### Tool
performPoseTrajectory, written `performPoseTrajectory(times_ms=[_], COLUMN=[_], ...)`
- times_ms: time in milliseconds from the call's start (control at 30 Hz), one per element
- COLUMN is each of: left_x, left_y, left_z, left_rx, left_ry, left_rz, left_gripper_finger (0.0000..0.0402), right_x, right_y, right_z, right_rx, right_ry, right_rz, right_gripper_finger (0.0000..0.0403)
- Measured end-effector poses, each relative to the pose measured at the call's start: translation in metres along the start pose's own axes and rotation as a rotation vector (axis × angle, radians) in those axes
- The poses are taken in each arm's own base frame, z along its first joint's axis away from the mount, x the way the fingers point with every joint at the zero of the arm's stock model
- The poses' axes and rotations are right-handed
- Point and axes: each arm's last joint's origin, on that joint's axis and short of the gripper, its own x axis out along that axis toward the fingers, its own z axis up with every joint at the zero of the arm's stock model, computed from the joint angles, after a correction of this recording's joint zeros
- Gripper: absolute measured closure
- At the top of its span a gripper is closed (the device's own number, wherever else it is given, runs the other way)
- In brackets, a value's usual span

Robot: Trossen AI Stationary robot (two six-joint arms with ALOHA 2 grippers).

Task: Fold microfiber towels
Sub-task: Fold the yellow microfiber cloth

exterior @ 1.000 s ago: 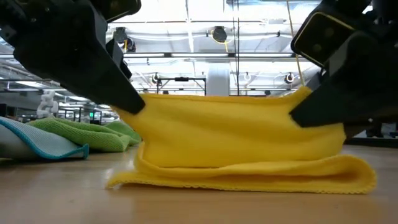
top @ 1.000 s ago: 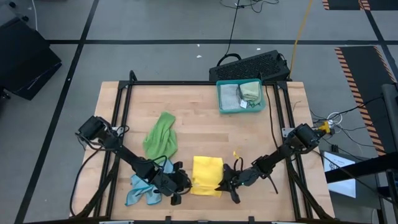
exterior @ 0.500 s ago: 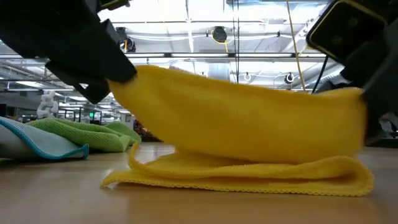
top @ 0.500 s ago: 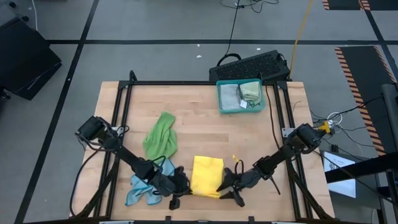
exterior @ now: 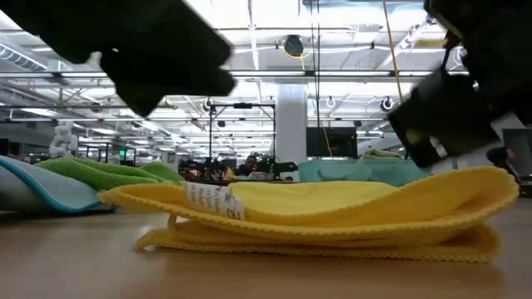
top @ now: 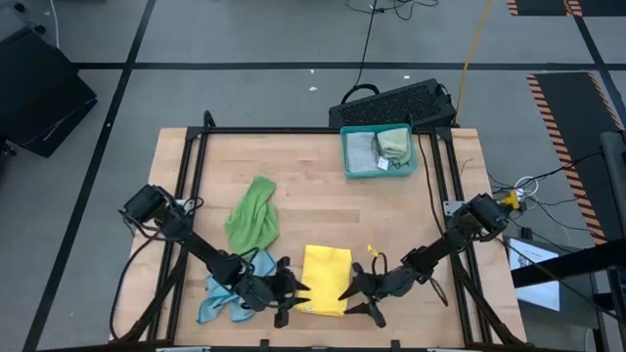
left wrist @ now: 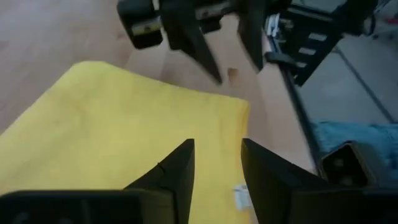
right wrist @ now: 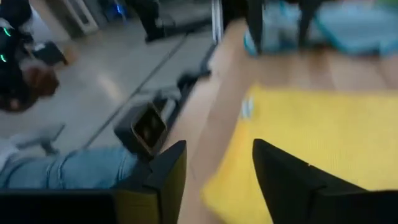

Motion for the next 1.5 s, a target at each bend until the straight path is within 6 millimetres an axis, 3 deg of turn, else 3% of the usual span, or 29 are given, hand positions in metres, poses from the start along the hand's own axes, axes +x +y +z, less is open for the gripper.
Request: performPoseTrajectory(times_ms=[200,400,600,733,967,1200,1367,1500], left_x=[0.025,0.043,0.039,0.024,0.016,0.025,0.027,0.027], left_y=[0.009,0.027,0.033,0.035,0.076,0.118,0.126,0.135], left_z=[-0.018,-0.047,-0.030,0.001,0.035,0.029,0.030,0.028], left_rx=[0.040,-0.027,-0.005,0.070,0.061,0.003,0.018,0.036], left_ry=[-0.010,0.099,0.144,0.092,0.066,0.227,0.266,0.313], left_rz=[-0.020,0.049,-0.016,-0.029,0.205,0.240,0.196,0.211], left_gripper_finger=[0.0283,0.0297,0.0300,0.0300,0.0293,0.0207,0.0140,0.0116], right_x=[0.004,0.020,0.030,0.026,-0.005,-0.048,-0.072,-0.079], right_y=[0.002,-0.004,-0.021,-0.021,-0.015,-0.030,-0.043,-0.051], right_z=[0.006,-0.017,-0.048,-0.046,-0.011,0.005,0.005,0.006], right_rx=[-0.072,-0.106,-0.089,-0.070,-0.071,-0.060,-0.038,-0.003], right_ry=[-0.075,-0.005,0.049,0.021,-0.005,0.031,-0.015,-0.037], right_rz=[-0.001,-0.029,-0.084,-0.058,-0.043,-0.159,-0.304,-0.364], right_gripper_finger=[0.0276,0.0341,0.0394,0.0398,0.0375,0.0350,0.0340,0.0331])
